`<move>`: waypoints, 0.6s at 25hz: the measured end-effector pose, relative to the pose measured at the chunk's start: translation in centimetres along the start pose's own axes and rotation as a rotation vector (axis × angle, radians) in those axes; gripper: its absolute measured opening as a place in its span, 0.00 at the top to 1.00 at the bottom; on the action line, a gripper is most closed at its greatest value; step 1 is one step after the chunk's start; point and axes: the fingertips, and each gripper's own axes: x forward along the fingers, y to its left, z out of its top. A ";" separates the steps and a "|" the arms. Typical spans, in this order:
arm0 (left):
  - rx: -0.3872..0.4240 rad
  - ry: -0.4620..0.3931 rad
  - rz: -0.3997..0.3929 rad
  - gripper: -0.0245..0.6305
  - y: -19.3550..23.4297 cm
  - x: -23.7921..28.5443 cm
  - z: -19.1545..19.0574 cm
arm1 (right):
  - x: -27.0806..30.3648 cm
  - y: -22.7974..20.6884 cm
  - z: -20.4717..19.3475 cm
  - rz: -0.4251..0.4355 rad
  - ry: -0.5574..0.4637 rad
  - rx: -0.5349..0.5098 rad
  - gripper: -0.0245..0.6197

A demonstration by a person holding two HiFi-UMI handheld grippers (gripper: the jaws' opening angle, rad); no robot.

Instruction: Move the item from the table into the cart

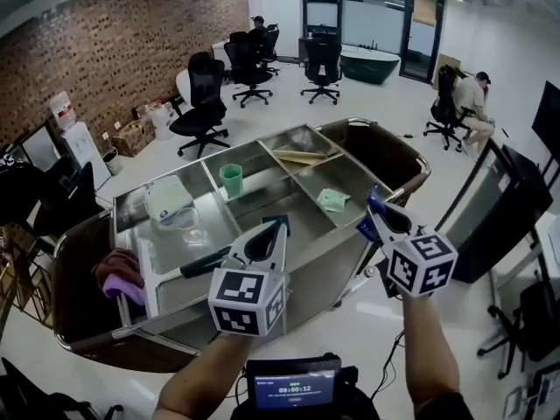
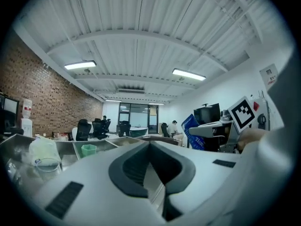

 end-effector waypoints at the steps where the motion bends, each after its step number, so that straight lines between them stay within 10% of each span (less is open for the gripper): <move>1: -0.007 -0.014 0.019 0.96 -0.7 2.3 0.6 | 1.3 -2.6 0.1 0.025 0.007 -0.002 0.90; 15: -0.024 0.074 0.271 0.96 2.2 18.3 0.4 | 17.2 -17.2 -3.5 0.214 0.159 -0.041 0.90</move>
